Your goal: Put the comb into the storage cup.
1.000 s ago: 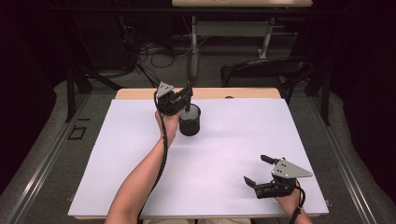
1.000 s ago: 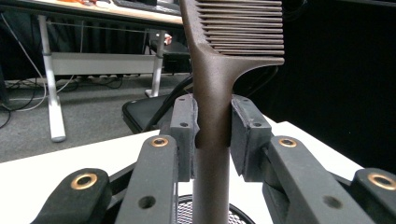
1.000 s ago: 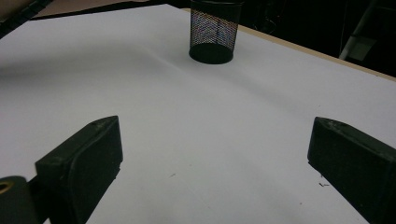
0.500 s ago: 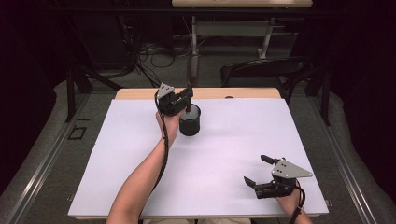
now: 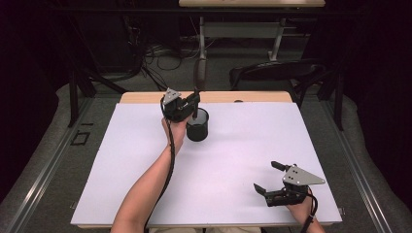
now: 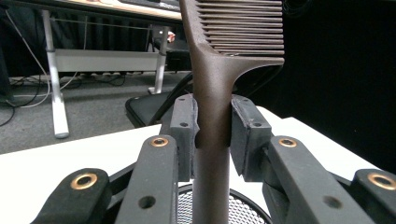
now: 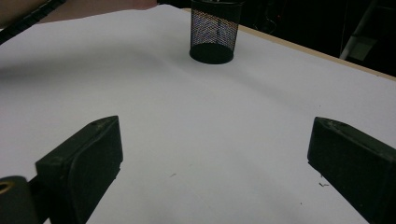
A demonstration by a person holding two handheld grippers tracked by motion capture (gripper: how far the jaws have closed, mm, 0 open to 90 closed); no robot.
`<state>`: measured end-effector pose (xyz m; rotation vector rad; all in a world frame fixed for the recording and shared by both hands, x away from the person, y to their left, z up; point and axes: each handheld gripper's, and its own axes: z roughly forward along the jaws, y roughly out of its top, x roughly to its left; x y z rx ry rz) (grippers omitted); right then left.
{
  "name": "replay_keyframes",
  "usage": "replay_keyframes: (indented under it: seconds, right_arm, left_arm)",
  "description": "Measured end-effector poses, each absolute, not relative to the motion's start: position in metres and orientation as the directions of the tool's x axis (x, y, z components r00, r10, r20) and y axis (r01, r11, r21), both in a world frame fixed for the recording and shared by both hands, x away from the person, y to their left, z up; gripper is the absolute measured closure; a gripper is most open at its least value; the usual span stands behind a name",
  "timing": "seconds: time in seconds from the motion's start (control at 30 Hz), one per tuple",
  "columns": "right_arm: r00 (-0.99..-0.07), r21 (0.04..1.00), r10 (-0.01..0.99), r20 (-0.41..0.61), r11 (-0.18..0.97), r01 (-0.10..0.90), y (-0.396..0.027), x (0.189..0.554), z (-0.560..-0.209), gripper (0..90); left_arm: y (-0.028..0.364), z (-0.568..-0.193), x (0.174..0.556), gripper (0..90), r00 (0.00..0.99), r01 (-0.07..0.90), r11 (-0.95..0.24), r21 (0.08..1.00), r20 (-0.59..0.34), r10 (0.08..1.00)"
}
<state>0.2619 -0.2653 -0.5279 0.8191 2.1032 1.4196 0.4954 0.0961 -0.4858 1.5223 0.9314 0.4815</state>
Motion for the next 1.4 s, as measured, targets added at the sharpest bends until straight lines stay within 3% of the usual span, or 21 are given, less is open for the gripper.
replay_keyframes:
  seconds: [1.4]
  right_arm:
    - [-0.709, 0.934, 0.703, -0.056, 0.288, 0.212, -0.266, 0.262, -0.528, 3.1]
  left_arm:
    - [0.092, -0.497, 0.489, 72.6, 0.593, 0.279, -0.032, 0.960, -0.146, 0.792]
